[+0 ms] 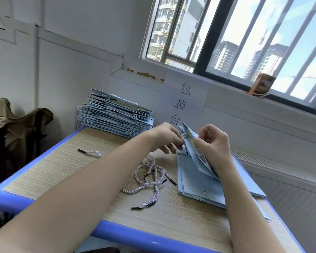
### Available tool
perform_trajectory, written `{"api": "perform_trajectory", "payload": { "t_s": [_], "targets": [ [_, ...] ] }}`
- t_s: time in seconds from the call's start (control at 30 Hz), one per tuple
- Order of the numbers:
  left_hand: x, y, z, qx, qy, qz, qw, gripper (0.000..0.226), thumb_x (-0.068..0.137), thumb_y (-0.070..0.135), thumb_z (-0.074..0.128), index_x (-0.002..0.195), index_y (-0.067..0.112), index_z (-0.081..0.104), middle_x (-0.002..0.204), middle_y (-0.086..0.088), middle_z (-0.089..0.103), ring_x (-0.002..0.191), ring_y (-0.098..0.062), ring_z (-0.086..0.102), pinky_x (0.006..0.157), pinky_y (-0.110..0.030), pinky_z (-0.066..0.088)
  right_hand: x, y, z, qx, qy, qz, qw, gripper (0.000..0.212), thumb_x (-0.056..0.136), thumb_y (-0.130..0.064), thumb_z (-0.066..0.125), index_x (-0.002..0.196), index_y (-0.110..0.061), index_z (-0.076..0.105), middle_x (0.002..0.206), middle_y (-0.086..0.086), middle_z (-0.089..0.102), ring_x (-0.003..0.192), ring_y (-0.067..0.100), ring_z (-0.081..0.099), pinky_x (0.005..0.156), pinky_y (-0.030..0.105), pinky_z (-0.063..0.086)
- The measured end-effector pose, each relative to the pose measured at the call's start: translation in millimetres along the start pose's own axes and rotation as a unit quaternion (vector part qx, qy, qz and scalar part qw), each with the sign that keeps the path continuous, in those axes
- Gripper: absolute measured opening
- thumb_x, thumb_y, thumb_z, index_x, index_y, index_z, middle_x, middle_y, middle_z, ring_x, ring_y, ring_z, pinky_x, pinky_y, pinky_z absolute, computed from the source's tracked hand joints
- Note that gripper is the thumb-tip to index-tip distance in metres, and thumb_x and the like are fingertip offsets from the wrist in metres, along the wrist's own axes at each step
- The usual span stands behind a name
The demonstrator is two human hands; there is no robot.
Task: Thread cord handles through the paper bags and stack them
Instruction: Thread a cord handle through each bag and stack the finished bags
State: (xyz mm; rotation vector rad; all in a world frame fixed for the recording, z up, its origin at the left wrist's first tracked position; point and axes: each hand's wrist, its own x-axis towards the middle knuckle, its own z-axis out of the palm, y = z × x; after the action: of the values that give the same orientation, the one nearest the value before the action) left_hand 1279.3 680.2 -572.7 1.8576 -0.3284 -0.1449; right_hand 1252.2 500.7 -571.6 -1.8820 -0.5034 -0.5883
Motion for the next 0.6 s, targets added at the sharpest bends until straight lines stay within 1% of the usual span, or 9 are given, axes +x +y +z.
{"api": "perform_trajectory", "payload": {
  "t_s": [0.07, 0.1, 0.17, 0.2, 0.27, 0.3, 0.4, 0.5, 0.6],
  "targets": [
    [-1.1, 1.9, 0.7, -0.036, -0.006, -0.01, 0.999, 0.012, 0.093, 0.007, 0.061, 0.099, -0.001, 0.067, 0.085, -0.012, 0.07, 0.069, -0.023, 0.066, 0.056, -0.028, 0.056, 0.2, 0.1, -0.3, -0.001, -0.002, 0.0, 1.0, 0.01, 0.065, -0.007, 0.06, 0.066, -0.013, 0.052, 0.06, -0.001, 0.049, 0.056, 0.018, 0.042, 0.057, 0.037, 0.037],
    [-1.1, 1.9, 1.1, -0.046, -0.005, -0.014, 0.999, 0.015, 0.094, 0.008, 0.061, 0.103, -0.004, 0.066, 0.088, -0.013, 0.068, 0.071, -0.024, 0.067, 0.057, -0.03, 0.057, -0.1, -0.1, -0.1, -0.003, -0.004, -0.001, 1.0, 0.01, 0.065, -0.007, 0.06, 0.066, -0.013, 0.052, 0.059, -0.001, 0.049, 0.056, 0.018, 0.043, 0.056, 0.037, 0.037],
    [-0.6, 1.1, 0.6, -0.044, -0.011, -0.015, 0.999, 0.025, 0.094, 0.011, 0.062, 0.11, -0.007, 0.065, 0.091, -0.011, 0.068, 0.071, -0.024, 0.067, 0.055, -0.029, 0.055, -0.3, -0.8, 0.1, -0.007, -0.011, -0.004, 1.0, 0.011, 0.065, -0.007, 0.061, 0.065, -0.015, 0.053, 0.059, -0.001, 0.05, 0.056, 0.018, 0.043, 0.056, 0.036, 0.037],
    [-1.2, 0.9, 0.1, -0.036, -0.02, -0.014, 0.999, 0.025, 0.095, 0.013, 0.064, 0.111, -0.006, 0.066, 0.09, -0.009, 0.071, 0.071, -0.022, 0.067, 0.055, -0.028, 0.053, -0.5, -1.3, -0.1, -0.009, -0.013, -0.005, 1.0, 0.012, 0.065, -0.006, 0.061, 0.065, -0.015, 0.053, 0.059, -0.001, 0.05, 0.056, 0.018, 0.043, 0.055, 0.036, 0.037],
    [-2.3, 1.2, -0.7, -0.019, -0.022, -0.015, 0.999, 0.022, 0.095, 0.018, 0.066, 0.104, -0.001, 0.071, 0.085, -0.005, 0.075, 0.066, -0.017, 0.063, 0.055, -0.024, 0.045, -0.7, -2.6, -1.2, -0.002, -0.013, -0.004, 1.0, 0.011, 0.066, -0.006, 0.06, 0.066, -0.013, 0.053, 0.06, -0.001, 0.049, 0.056, 0.018, 0.042, 0.055, 0.034, 0.036],
    [-2.6, 1.7, -1.2, -0.019, -0.01, -0.015, 1.0, 0.02, 0.094, 0.019, 0.067, 0.099, 0.0, 0.072, 0.079, -0.004, 0.075, 0.061, -0.015, 0.059, 0.055, -0.023, 0.042, -0.8, -3.4, -1.7, 0.004, -0.012, 0.002, 1.0, 0.01, 0.065, -0.006, 0.06, 0.067, -0.011, 0.052, 0.06, 0.0, 0.048, 0.056, 0.017, 0.042, 0.054, 0.033, 0.036],
    [-2.9, 4.5, -2.4, -0.053, 0.033, -0.004, 0.998, 0.013, 0.091, 0.015, 0.071, 0.088, 0.003, 0.071, 0.065, -0.004, 0.067, 0.051, -0.014, 0.049, 0.05, -0.023, 0.036, -1.7, -5.3, -3.4, 0.036, -0.017, 0.043, 0.998, 0.011, 0.062, -0.003, 0.058, 0.066, -0.011, 0.051, 0.059, 0.0, 0.045, 0.054, 0.016, 0.038, 0.05, 0.025, 0.033],
    [-3.9, 7.7, -2.2, -0.096, 0.036, 0.019, 0.995, 0.017, 0.088, 0.019, 0.074, 0.083, 0.003, 0.071, 0.061, -0.005, 0.062, 0.048, -0.013, 0.045, 0.047, -0.023, 0.035, -3.0, -6.5, -4.3, 0.075, -0.031, 0.086, 0.993, 0.017, 0.061, 0.0, 0.058, 0.065, -0.015, 0.052, 0.06, 0.005, 0.044, 0.054, 0.019, 0.038, 0.052, 0.028, 0.034],
    [-4.8, 7.5, 4.6, -0.074, 0.026, 0.047, 0.996, 0.021, 0.089, 0.024, 0.074, 0.082, 0.004, 0.074, 0.058, -0.004, 0.059, 0.048, -0.015, 0.041, 0.045, -0.022, 0.032, -5.4, -7.9, -4.5, 0.096, -0.046, 0.09, 0.99, 0.024, 0.07, 0.013, 0.057, 0.068, -0.01, 0.05, 0.058, 0.004, 0.046, 0.053, 0.019, 0.04, 0.051, 0.026, 0.036]
  ]
}}
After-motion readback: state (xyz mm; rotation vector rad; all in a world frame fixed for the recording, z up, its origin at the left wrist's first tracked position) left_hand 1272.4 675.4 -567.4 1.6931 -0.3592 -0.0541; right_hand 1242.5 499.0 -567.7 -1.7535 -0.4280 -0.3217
